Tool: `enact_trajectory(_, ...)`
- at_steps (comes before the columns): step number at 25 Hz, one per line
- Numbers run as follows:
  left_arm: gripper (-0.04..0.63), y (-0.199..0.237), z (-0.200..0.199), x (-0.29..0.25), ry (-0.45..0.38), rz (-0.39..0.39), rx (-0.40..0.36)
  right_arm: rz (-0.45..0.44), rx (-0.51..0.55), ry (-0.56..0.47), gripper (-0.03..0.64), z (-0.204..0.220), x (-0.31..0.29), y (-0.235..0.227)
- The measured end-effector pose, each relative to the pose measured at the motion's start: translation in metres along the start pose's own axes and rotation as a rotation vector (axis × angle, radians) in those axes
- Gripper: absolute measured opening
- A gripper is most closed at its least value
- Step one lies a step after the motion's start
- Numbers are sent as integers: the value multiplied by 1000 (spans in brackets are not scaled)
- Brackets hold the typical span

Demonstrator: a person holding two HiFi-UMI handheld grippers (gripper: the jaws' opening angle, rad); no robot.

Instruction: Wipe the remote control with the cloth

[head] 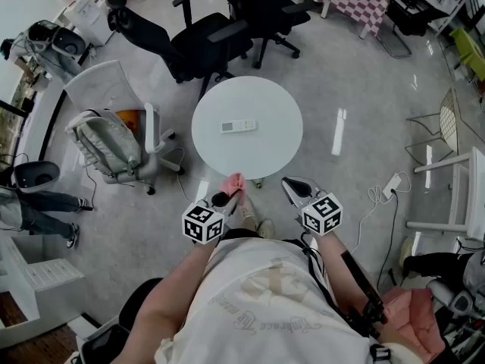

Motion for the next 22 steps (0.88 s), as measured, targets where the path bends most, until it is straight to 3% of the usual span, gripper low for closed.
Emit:
enact_trajectory(14, 21, 14, 4, 24, -13, -41, 19, 52, -22, 6, 8, 9, -9, 4)
enact_trajectory(22, 21, 56, -11, 0, -7, -1, 32, 102, -5, 46, 8, 7, -40, -17)
Point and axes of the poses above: the fingertips, and each gripper's own axes: x backward along the fingers, y to its left, z out of its underside, the point moved 5 cm from there along x, backward along the fingers, and after that the axes turned 15 degrees about -y, right-handed, at the moved point
